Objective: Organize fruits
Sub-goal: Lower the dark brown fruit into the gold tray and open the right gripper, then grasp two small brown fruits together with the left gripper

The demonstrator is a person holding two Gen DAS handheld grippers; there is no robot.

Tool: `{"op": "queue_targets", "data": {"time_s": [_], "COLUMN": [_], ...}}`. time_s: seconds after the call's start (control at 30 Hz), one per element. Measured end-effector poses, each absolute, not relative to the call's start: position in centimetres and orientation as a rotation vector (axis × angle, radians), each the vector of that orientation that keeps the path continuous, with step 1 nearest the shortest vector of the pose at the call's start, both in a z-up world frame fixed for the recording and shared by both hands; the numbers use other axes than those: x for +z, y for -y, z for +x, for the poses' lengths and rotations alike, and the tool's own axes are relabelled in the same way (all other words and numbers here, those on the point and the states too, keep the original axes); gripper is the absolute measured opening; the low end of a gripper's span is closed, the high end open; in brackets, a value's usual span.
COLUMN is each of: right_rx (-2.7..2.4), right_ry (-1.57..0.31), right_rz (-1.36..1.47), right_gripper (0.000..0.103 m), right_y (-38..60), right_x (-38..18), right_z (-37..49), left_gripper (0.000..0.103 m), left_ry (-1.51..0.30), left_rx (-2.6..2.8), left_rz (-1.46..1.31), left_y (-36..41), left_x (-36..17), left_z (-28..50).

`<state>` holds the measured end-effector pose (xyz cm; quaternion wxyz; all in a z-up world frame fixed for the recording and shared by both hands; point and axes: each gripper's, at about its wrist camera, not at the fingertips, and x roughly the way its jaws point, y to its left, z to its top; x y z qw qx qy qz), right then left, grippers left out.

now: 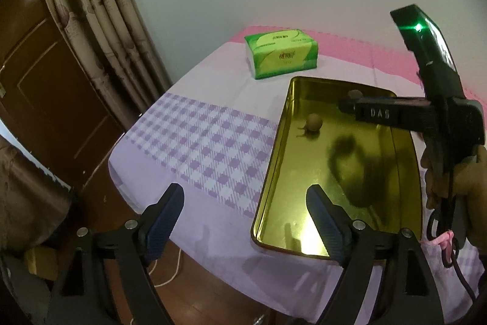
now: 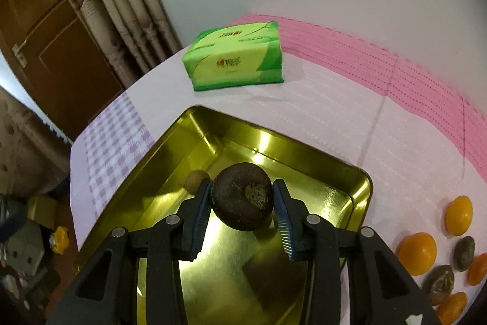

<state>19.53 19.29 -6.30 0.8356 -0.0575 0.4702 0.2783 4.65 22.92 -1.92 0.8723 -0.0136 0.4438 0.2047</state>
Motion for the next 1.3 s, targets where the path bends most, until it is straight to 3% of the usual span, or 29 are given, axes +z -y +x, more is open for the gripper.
{"op": "queue_targets", "data": {"time_s": [0.37, 0.73, 1.0, 1.3], "right_rx": [0.594, 0.284, -0.084, -0.156], "right_ry": [-0.845, -0.705, -0.796, -0.841], "right_rz": [0.027, -0.011, -0.12, 0.026], "right_gripper": [0.048, 0.073, 0.073, 0.073], "right_y": [-15.6, 1.1, 16.2, 22.5], "right_x": [-2.3, 0.0, -2.8, -5.8], "right_z": [16.7, 5.7, 0.8, 0.6], "left_gripper": [0.085, 0.085, 0.085, 0.085], "left_ry": [-0.956, -0.946, -0.89, -0.997], "left_rx": [0.414, 0.351, 0.121, -0.276], "left_rz": [-0.011, 0.035, 0.087, 0.039], "left_y": [-22.6, -20.8, -15.3, -4.6], "left_x": [-2.5, -2.2, -1.0, -2.1], "left_z": [4.9, 4.5, 3.6, 6.9]}}
